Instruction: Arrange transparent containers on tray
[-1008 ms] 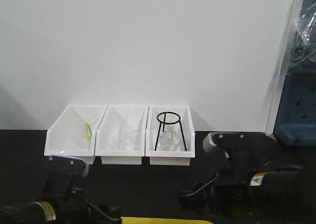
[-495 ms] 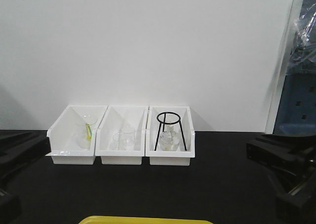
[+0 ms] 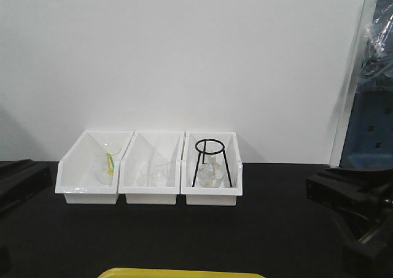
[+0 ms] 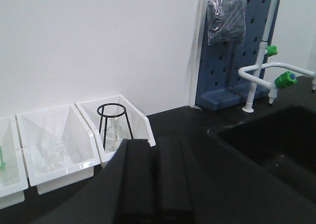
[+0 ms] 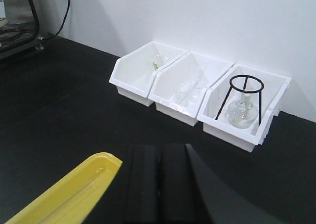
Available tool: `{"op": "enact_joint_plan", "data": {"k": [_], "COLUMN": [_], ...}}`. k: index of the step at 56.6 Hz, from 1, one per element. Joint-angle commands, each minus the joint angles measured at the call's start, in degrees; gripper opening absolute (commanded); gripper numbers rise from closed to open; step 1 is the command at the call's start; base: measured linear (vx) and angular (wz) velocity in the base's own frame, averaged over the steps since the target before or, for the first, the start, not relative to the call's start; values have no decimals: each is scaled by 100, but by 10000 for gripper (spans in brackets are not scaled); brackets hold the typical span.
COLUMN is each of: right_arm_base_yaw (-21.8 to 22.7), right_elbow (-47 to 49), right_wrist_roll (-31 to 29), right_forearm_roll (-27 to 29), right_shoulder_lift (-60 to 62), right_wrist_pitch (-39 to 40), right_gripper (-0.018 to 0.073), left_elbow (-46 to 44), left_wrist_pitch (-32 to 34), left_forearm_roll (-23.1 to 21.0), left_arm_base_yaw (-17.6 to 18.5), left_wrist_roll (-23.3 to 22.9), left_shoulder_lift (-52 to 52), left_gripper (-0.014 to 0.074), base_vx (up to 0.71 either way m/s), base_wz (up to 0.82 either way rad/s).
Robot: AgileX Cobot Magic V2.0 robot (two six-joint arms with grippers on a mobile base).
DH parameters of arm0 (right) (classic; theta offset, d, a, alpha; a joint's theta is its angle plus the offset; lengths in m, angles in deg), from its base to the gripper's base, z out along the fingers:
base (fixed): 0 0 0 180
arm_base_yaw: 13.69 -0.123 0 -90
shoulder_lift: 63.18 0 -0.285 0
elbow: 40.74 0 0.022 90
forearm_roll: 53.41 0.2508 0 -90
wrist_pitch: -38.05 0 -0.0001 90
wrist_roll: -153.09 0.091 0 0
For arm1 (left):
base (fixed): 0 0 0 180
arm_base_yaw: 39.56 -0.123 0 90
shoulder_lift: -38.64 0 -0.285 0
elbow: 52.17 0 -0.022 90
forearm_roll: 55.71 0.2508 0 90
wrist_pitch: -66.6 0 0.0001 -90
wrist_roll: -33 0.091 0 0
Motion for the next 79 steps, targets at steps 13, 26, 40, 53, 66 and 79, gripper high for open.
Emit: {"op": "enact_joint_plan", "data": {"k": [13, 26, 40, 53, 66, 79], "right_arm_base_yaw": [17, 17, 17, 17, 17, 17], "right_elbow": [180, 180, 180, 180, 180, 180], "right_wrist_roll": [-29, -29, -29, -29, -29, -29], "right_forearm_roll": [16, 16, 16, 16, 16, 16], "right_shoulder_lift": [45, 45, 45, 45, 45, 45], "right_wrist_pitch": [419, 434, 437, 401, 412, 417], "right_gripper": [62, 62, 62, 62, 62, 62], "left_elbow": [621, 2543, 4348, 4920, 4921, 4921], "left_wrist_pitch": [1055, 1977, 1390, 643, 637, 637], "left_forearm_roll": [591, 1323, 1771, 1600, 1521, 1521], "left_arm_base_yaw": [21, -732, -2188, -2796, -2841, -2841], "left_wrist_roll": [-167, -963, -1032, -1131, -1133, -1133], "left_shoulder_lift": [-457, -2207, -4061, -4518, -4538, -4538], "left_gripper": [-6, -6, -6, -6, -6, -6], "base_vx": [0, 0, 0, 0, 0, 0], "base_wz": [0, 0, 0, 0, 0, 0]}}
